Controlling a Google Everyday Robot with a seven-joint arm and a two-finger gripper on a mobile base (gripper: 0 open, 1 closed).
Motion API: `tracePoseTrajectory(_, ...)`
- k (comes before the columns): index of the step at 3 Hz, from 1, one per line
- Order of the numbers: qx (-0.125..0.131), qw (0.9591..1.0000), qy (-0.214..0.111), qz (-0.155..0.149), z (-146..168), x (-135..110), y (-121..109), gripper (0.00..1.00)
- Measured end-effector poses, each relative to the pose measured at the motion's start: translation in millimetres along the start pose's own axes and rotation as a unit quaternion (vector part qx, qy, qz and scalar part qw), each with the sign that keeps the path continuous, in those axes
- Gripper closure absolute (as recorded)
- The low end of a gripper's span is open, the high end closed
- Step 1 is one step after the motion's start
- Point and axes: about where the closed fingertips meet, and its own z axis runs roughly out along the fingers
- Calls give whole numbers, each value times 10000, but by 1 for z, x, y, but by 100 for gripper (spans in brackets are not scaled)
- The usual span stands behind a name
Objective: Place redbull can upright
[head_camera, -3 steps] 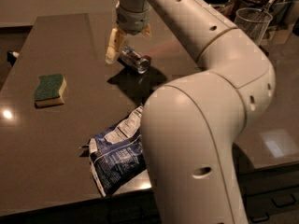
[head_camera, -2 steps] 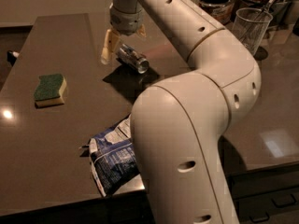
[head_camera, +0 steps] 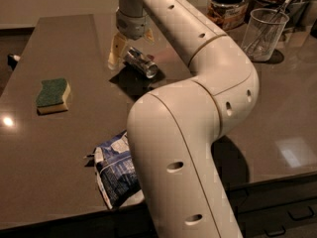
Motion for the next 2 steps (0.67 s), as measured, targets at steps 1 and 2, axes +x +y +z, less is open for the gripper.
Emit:
tracePoseTrajectory(1, -44, 10000, 30, 0, 6, -2, -2, 17)
tracePoseTrajectory(2, -146, 9999, 34, -54, 11, -5, 0, 41)
